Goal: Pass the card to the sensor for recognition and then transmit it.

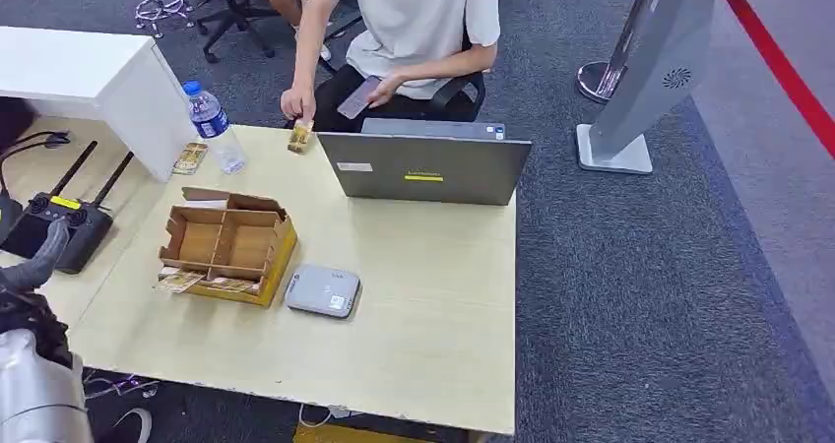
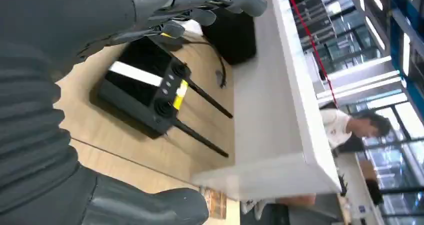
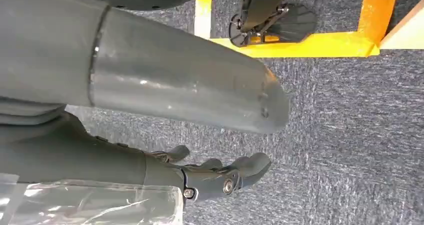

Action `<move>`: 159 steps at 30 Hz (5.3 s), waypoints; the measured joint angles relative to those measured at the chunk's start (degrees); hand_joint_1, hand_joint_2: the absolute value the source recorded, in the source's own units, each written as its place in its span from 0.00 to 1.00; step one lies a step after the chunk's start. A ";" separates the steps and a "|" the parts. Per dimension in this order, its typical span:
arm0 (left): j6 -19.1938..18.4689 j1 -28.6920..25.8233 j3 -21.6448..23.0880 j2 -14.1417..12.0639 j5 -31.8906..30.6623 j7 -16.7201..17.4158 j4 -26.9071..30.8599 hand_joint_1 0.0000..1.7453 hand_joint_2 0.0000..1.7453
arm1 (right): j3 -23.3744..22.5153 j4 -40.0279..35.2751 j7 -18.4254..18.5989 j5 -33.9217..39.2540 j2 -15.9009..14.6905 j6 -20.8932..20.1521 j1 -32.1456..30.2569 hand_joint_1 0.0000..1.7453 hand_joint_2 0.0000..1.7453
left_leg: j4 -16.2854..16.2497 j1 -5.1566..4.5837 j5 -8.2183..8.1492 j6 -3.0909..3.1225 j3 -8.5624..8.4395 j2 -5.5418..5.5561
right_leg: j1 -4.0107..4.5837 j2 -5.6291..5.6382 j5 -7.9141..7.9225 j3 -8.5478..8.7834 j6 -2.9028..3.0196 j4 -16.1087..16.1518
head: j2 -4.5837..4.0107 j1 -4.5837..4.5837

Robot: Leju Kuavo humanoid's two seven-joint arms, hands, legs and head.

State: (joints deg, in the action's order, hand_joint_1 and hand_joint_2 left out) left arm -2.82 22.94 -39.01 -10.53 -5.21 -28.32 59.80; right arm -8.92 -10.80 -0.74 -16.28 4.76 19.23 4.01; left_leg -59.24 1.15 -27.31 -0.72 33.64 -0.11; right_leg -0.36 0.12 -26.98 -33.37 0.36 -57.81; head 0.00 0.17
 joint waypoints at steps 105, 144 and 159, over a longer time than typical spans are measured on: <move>20.37 -29.94 62.72 -6.03 -67.99 21.22 33.22 1.00 1.00 | -3.52 0.66 4.96 -4.50 0.35 -0.83 -1.28 0.00 0.00 | 0.07 -0.08 -0.47 0.05 -0.16 -0.19 | -0.09 0.20 -0.39 0.14 -0.09 0.00 | 0.00 0.11; 19.08 -18.34 60.08 4.46 -67.84 25.35 12.15 1.00 1.00 | -3.45 0.66 5.53 -8.37 0.35 -2.40 -1.08 0.00 0.00 | 0.05 -0.08 -0.46 0.05 -0.14 -0.12 | -0.08 0.10 -0.38 0.16 -0.09 0.00 | 0.00 0.11; 18.27 -16.31 57.81 5.07 -68.49 27.69 8.24 1.00 1.00 | -3.45 0.66 5.92 -9.46 0.35 -2.64 -1.06 0.00 0.00 | 0.05 -0.08 -0.45 0.04 -0.19 -0.11 | -0.08 0.09 -0.38 0.21 -0.09 -0.01 | 0.00 0.11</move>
State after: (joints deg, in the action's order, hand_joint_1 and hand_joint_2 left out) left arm 15.45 6.63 18.80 -5.46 -73.70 -0.63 68.04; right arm -12.37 -10.14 5.18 -25.75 5.11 16.59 2.95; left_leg -59.19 1.07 -27.76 -0.68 33.45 -0.22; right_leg -0.44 0.21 -27.36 -33.16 0.26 -57.82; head 0.00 0.28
